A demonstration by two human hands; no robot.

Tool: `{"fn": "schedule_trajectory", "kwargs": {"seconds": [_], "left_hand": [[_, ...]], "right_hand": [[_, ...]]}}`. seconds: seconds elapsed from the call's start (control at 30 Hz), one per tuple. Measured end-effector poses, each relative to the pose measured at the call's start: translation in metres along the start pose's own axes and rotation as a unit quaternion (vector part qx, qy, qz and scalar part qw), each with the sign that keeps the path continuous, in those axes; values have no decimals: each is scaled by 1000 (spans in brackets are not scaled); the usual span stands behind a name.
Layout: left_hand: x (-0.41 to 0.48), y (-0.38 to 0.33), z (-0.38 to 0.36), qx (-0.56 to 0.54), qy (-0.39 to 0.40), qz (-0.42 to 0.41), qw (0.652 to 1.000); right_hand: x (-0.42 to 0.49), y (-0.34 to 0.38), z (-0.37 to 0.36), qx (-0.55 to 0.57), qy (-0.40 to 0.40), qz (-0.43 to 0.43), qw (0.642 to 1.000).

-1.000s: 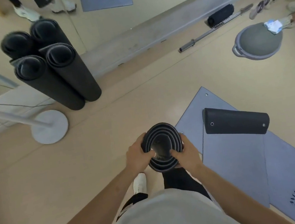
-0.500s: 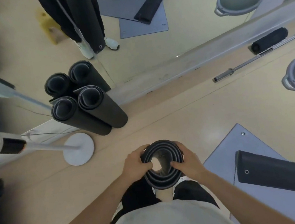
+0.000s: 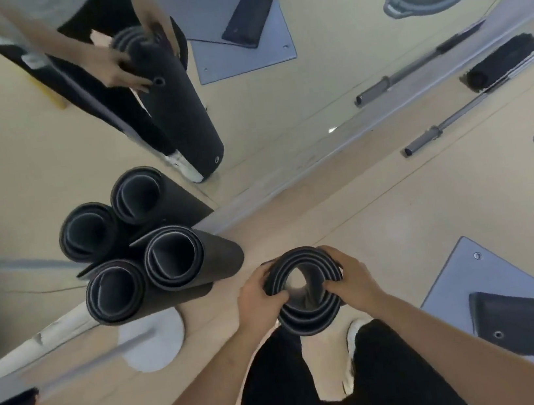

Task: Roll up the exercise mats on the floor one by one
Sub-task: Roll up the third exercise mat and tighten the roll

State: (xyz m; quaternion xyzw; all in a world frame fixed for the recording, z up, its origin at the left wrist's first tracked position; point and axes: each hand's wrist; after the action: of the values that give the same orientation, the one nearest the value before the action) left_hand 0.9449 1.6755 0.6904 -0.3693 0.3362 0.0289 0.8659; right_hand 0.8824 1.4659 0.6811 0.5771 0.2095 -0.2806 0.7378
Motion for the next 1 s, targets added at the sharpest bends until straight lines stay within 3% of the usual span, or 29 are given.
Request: {"fn": "schedule_trajectory", "kwargs": {"seconds": [0.17, 0.53, 0.67, 1.0], "left_hand": [[102, 8, 30, 18, 15, -6, 1000], [230, 48, 75, 49, -123, 47, 990], [250, 64, 87, 143, -142, 60, 978], [215, 83, 81, 339, -120, -100, 928]], "right_hand": [[95, 12, -26, 0, -30, 9, 1000], [247, 38, -104, 5, -39, 45, 998], [282, 41, -129, 10, 7, 32, 999], [281, 46, -126, 82, -19, -20, 996]]}}
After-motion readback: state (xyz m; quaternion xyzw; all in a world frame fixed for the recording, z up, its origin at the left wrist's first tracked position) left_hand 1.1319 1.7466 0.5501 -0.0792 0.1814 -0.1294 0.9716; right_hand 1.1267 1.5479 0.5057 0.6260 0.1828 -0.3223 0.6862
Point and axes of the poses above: each hand's wrist, its own x-axis towards the middle knuckle, its own z-axis out of the back of the hand, y = z × x, and after that the axes turned 8 degrees about x, right-handed
